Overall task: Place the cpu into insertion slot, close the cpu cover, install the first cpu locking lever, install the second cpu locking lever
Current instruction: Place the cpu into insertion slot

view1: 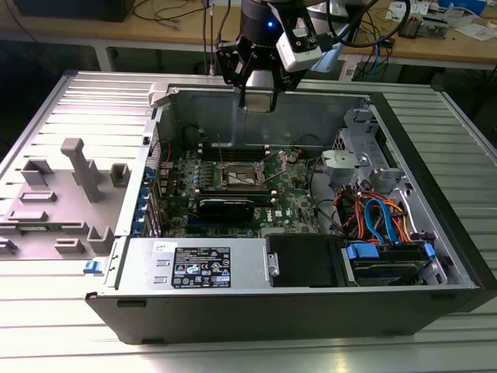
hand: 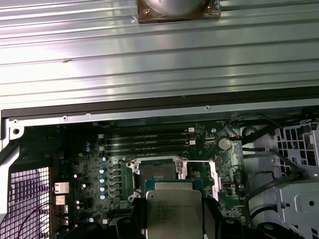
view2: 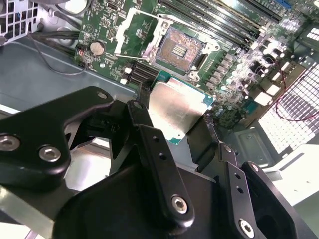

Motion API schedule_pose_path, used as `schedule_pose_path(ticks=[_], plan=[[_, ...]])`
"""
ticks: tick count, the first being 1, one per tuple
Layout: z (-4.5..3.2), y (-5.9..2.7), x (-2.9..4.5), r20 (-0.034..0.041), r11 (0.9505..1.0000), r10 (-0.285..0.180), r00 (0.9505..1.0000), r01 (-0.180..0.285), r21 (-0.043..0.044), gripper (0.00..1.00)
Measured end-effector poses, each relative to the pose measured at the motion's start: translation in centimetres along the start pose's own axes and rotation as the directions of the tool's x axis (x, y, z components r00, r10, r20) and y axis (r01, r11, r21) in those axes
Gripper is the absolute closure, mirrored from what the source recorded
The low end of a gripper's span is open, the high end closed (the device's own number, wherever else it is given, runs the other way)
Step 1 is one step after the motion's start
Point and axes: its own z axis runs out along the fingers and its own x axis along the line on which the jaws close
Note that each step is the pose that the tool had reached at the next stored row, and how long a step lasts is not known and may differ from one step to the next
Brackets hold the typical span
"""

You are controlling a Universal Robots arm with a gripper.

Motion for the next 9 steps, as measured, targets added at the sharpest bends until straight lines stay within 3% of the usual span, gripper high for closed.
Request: schedule_pose_path(ticks=[4,9], plan=[[0.01,0.00,0.00,0.0036,0.9992,0.040,0.9992,-0.040,-0.0009,0.46],[0.04,-0.01,0.00,0.0093,0.9945,0.105,0.9945,-0.105,-0.0020,0.46]])
